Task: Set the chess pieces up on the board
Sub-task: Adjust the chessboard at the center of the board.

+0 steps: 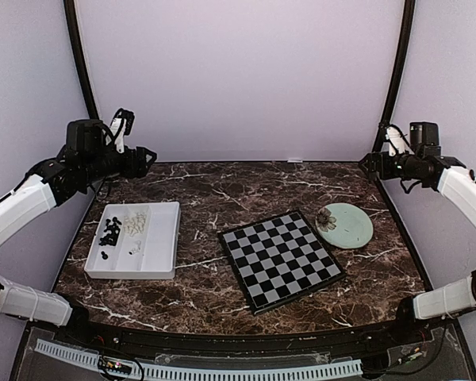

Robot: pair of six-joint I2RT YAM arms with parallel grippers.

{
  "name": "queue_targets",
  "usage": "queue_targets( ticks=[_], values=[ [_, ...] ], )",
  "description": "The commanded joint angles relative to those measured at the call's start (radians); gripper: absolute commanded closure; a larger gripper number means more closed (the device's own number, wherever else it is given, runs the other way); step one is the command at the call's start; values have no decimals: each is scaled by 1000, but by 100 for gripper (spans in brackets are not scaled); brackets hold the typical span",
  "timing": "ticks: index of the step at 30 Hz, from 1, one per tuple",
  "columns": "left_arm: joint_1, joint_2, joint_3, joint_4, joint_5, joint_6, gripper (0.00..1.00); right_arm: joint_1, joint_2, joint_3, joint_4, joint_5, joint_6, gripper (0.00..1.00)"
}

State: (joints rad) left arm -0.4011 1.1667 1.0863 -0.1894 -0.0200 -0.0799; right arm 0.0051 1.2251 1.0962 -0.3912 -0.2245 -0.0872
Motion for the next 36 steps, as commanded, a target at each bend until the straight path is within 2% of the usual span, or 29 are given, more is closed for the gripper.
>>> queue_targets(
  ticks=[1, 4, 7, 11, 14, 18, 22, 24, 27, 32, 36],
  values=[
    [-6, 3, 50, -63, 105, -36, 29, -10, -20, -23, -20, -72, -93, 2],
    [-28, 32, 73, -102, 153, -55, 31, -11, -11, -33, -114, -161, -247, 3],
    [-83, 66, 88, -116, 215, -71, 32, -11, -7, -69, -194, -193, -391, 9],
    [-202, 165, 97, -98, 247, -115, 31, -10, -9, -140, -264, -122, -526, 16],
    [-309, 255, 117, -89, 244, -137, 31, -10, -8, -196, -305, -68, -586, 19],
    [-390, 389, 157, -71, 265, -184, 27, -27, 39, -221, -387, -49, -634, 25],
    [-414, 469, 166, -37, 279, -280, 15, -50, 115, -194, -498, -118, -684, 26],
    [-416, 497, 172, -52, 267, -305, 14, -47, 126, -200, -518, -143, -712, 25],
    [-416, 527, 185, -118, 220, -319, 14, -34, 113, -227, -521, -116, -767, 28],
    [-416, 566, 203, -203, 207, -392, 16, 48, 64, -298, -529, -24, -868, 40],
    [-416, 588, 202, -233, 216, -469, 16, 116, 31, -355, -522, 18, -914, 39]
  ],
)
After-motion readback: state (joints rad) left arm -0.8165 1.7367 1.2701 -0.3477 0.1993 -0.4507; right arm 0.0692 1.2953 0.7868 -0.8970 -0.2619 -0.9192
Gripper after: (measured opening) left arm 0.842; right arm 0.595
